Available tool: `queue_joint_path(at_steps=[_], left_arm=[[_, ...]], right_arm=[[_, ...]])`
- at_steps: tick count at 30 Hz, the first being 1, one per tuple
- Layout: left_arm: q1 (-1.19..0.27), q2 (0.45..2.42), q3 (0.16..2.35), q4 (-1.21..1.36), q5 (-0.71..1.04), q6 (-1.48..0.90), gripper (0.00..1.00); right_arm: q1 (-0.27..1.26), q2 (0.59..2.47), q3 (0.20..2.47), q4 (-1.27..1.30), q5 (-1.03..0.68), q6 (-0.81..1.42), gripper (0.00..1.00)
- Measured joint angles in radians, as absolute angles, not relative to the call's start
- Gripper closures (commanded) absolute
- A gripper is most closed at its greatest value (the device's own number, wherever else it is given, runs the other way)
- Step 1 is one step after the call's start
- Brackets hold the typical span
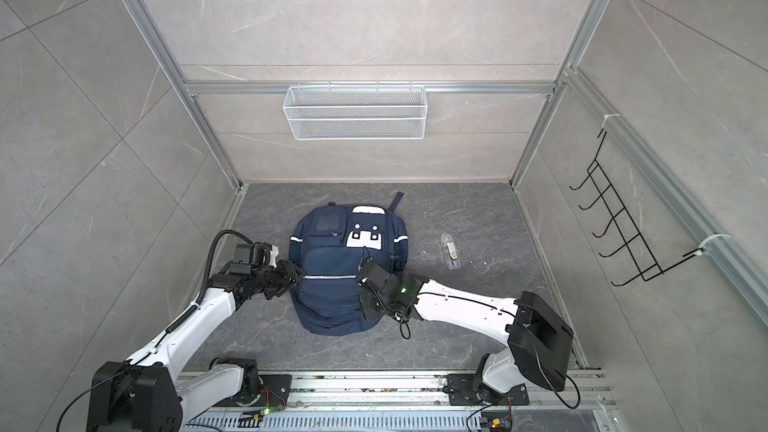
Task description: Pack the student bag
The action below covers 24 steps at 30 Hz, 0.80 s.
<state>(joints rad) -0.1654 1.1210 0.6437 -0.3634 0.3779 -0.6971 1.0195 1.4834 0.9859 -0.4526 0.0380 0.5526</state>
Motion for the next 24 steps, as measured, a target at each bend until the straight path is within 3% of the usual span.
queue_joint_path(at_steps=[12,24], left_arm=[[-0.255,1.136,0.641,-0.311,0.363,-0.734,1.0],[-0.278,1.066,0.612,-0.291,0.313,-0.804,1.0]], right_arm=[[1.013,1.503,0.998,-0.479,0.01,0.546,1.0],[1.119,1.814,1.328,-0.452,-0.048,0.551,1.0]])
